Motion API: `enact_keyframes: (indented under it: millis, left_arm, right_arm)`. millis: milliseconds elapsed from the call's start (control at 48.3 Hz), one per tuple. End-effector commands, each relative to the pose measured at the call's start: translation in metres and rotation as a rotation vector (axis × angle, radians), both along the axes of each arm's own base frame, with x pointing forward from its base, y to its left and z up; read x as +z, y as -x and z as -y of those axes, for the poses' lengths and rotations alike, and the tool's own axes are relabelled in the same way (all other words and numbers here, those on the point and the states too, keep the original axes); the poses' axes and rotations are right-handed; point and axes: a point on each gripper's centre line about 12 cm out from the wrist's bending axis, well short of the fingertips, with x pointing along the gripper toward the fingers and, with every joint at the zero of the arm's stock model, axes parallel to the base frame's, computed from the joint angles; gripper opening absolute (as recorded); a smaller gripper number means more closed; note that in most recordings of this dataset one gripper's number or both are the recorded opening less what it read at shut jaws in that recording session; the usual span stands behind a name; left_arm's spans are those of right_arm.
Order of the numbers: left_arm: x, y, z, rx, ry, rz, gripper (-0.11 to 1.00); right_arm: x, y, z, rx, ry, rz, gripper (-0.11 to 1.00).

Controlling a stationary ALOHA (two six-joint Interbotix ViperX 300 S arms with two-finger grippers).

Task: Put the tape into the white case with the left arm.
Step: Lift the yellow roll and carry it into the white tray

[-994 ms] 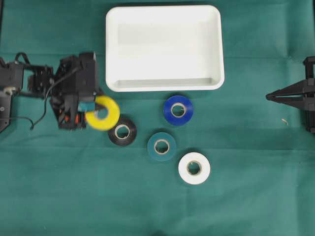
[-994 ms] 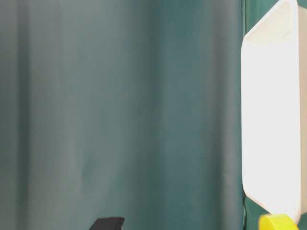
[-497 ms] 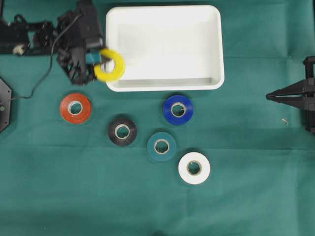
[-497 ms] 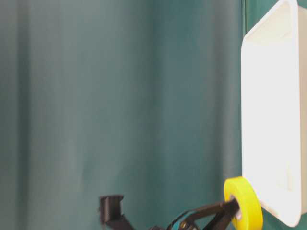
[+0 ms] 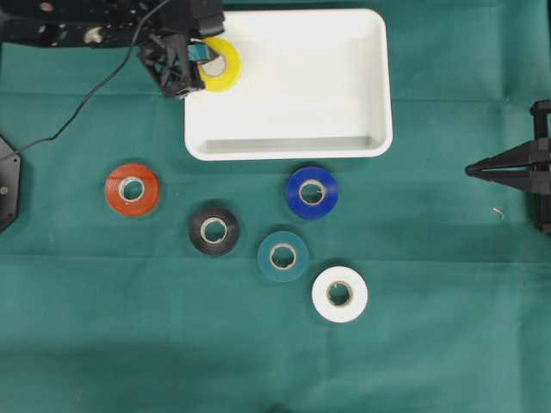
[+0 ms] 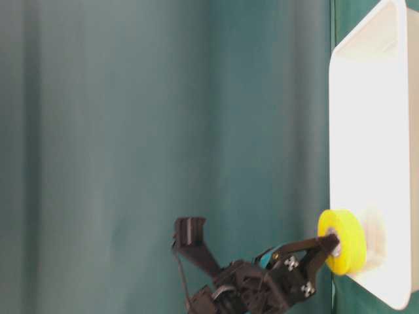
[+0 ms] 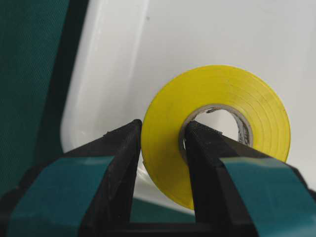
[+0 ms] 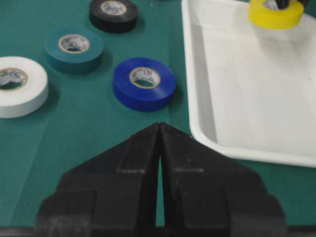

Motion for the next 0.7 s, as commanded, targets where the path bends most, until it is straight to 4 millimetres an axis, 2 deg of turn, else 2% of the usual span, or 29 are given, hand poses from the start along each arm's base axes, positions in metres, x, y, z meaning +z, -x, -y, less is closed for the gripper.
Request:
enact_keyframes:
  millis: [0, 207, 600, 642, 683]
  left_arm:
    - [0.011, -0.007, -0.013, 0.014, -0.024, 0.034, 0.26]
    - [0.007, -0.007, -0.024, 0.037, -0.023, 0.029, 0.26]
    - [0.008, -0.007, -0.024, 0.04, -0.024, 0.032, 0.26]
    - [0.009, -0.007, -0.025, 0.04, -0.025, 0.035, 0.29]
    - [0.009, -0.007, -0.024, 0.04, -0.025, 0.035, 0.42]
  right_arm:
    - [0.003, -0.002, 0.0, -0.002, -0.001, 0.009, -0.09]
    - [0.001, -0.001, 0.0, -0.002, -0.002, 0.003, -0.09]
    - [0.001, -0.001, 0.0, -0.002, -0.002, 0.003, -0.09]
    - [0.0, -0.001, 0.0, -0.002, -0.002, 0.002, -0.09]
    - [0.001, -0.001, 0.0, -0.002, -0.002, 0.003, -0.09]
